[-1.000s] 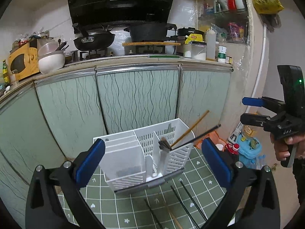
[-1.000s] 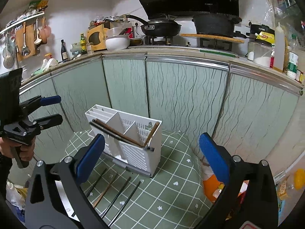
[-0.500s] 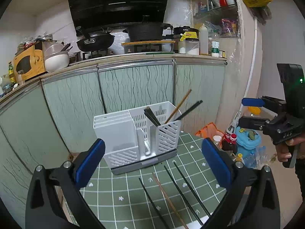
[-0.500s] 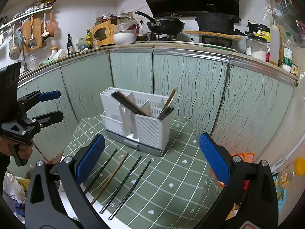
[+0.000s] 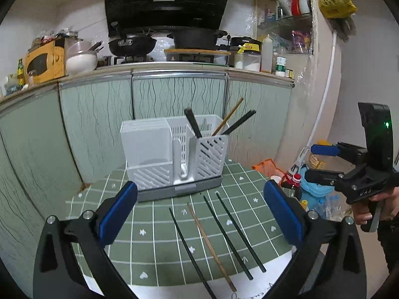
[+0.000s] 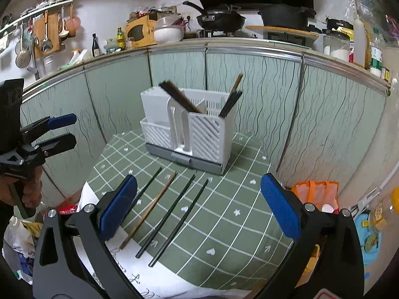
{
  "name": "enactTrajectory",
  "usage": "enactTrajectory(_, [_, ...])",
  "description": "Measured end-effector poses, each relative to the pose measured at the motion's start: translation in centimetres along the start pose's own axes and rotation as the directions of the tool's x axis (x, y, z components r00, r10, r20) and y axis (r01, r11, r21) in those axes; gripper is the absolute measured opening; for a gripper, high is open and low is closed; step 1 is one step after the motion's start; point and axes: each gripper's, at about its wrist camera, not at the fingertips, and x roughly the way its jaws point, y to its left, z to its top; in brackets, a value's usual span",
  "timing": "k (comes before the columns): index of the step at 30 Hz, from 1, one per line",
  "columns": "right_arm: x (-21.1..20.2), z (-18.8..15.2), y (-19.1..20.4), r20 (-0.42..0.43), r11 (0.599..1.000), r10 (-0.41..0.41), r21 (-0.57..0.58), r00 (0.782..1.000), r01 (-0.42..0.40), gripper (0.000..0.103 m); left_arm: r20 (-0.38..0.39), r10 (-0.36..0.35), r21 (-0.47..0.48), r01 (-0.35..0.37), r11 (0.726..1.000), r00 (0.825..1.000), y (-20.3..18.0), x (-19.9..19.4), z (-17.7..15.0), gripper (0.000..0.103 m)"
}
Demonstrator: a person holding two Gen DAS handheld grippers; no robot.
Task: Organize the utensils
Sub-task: 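Move both open tools back over the remaining chopsticks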
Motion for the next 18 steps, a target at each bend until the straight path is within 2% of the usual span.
enactTrajectory(8, [2.1, -3.5, 0.8, -0.061, 1.000, 0.006, -0.007, 0.998, -0.006, 0.095, -0.011, 0.024, 0.006, -0.024, 1.000, 1.000, 0.4, 0.9, -3.4, 0.099])
enactTrajectory(13, [3.6, -5.2, 1.3, -0.073, 1.000, -0.013, -0.011, 0.997, 0.012, 0.095, -0.028, 0.063, -0.017, -0.064, 0.998, 0.998, 1.3, 1.8, -5.0, 0.099])
enactTrajectory(16, [4.6, -6.2, 1.6, -0.080, 1.000, -0.007, -0.019, 0.997, 0.006, 0.095, -0.019, 0.020, -0.031, -0.020, 0.999, 1.000, 1.9, 2.1, -6.1, 0.099])
enactTrajectory(18, [5.3, -7.0, 1.8, -0.091, 0.999, -0.021, -0.026, 0.996, 0.019, 0.095, -0.025, 0.054, -0.037, -0.055, 0.998, 0.998, 2.2, 2.5, -6.9, 0.099])
